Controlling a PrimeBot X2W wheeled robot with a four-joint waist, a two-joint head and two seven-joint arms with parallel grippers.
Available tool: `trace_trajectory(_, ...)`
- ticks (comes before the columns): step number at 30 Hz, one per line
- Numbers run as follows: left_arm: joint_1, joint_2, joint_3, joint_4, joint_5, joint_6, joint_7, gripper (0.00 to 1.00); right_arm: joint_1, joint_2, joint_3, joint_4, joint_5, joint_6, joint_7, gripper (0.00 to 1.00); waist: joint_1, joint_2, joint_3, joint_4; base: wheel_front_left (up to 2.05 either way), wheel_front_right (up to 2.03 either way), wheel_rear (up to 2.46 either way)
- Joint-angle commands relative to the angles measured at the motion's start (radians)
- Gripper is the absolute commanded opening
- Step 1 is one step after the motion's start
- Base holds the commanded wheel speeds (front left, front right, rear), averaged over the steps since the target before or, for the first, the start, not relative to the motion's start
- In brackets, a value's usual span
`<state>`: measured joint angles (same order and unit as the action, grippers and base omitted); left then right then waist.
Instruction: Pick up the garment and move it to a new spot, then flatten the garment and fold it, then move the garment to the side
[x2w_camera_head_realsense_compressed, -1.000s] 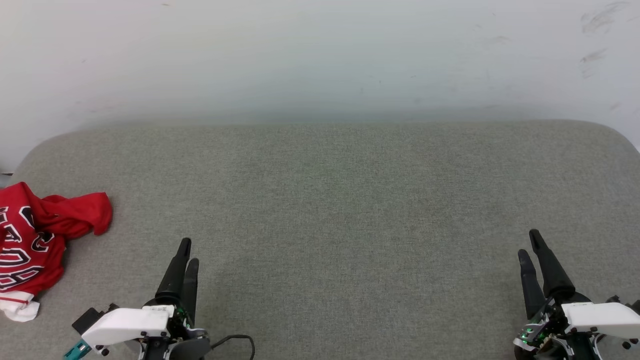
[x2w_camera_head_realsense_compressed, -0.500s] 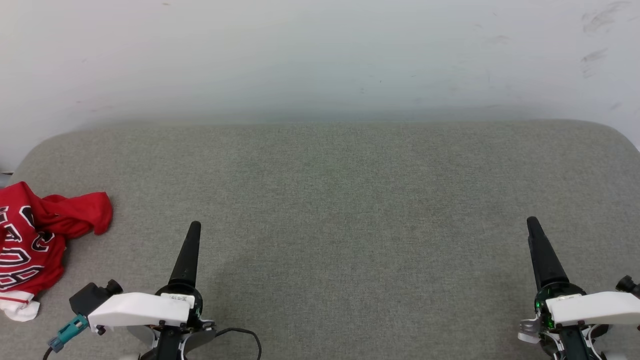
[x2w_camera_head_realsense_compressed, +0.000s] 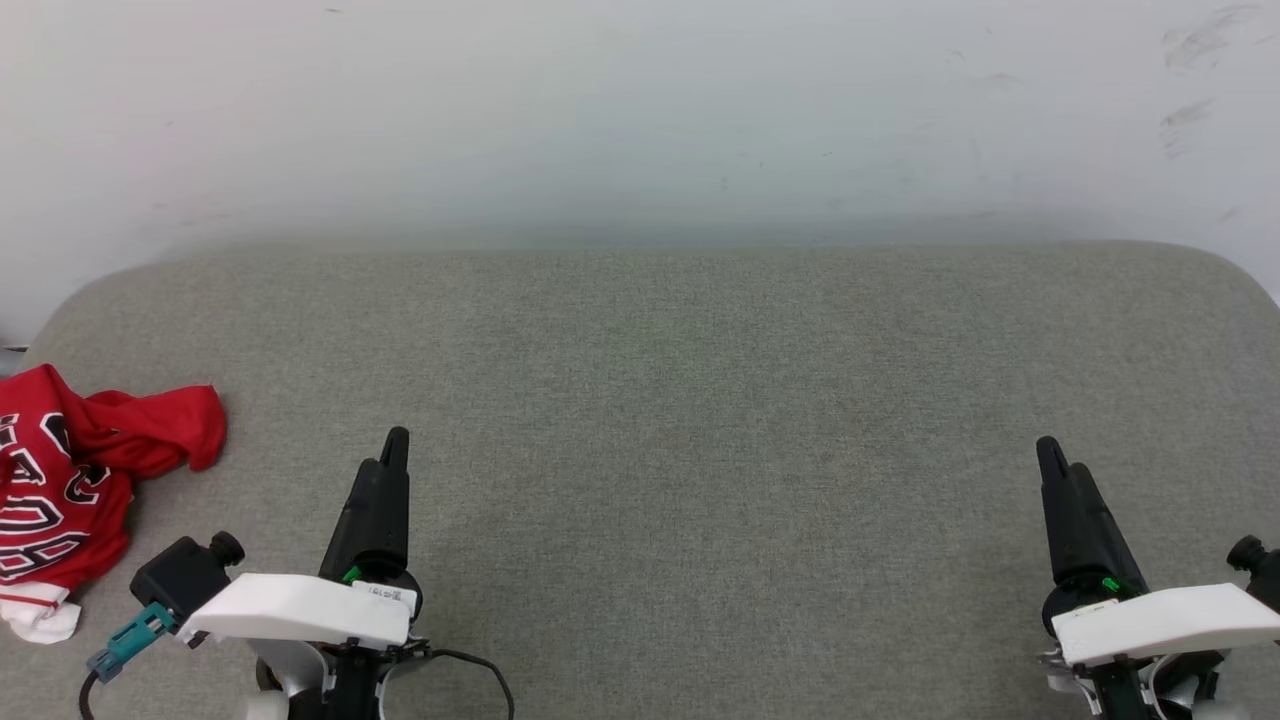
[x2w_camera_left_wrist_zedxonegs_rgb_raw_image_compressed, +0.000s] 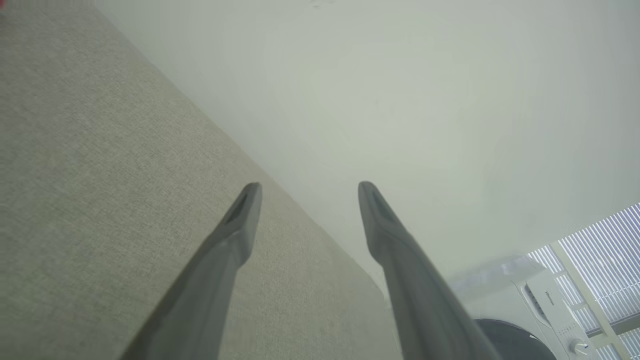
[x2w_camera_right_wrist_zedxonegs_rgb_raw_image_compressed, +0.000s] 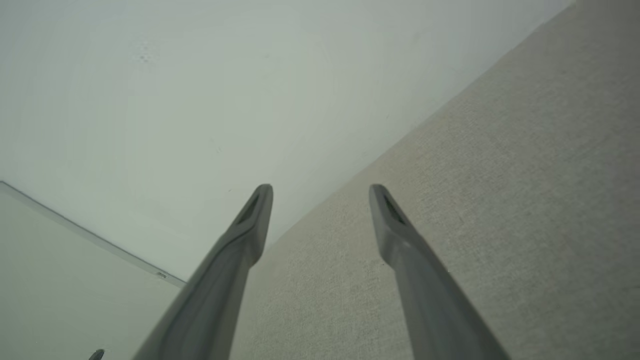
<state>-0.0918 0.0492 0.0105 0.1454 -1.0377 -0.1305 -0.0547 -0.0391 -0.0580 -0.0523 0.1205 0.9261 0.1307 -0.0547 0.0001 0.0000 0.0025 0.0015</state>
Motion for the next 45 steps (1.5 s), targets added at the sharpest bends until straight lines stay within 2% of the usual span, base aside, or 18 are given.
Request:
trace_trajectory(1, -0.014, 0.001, -0.003, -0.021, 0.049, 0.000, -0.012, 1.00, -0.009, -0.001, 0.001, -0.023, -0.055, 0.000, -0.012, 1.00, -0.0001, 0.0000, -0.001, 0.000, 0.00, 0.00, 0.00)
trace_trajectory(21, 0.015, 0.004, -0.009, -0.031, 0.392, 0.000, -0.074, 1.00, 0.011, 0.000, 0.001, -0.085, -0.404, 0.000, -0.007, 1.00, -0.0001, 0.0000, -0.007, 0.003, 0.00, 0.00, 0.00)
trace_trajectory(45, 0.033, 0.012, -0.019, -0.001, 0.665, 0.000, -0.134, 1.00, 0.039, 0.007, -0.019, -0.119, -0.665, 0.000, 0.007, 1.00, -0.0001, 0.0000, -0.019, 0.011, 0.00, 0.00, 0.00)
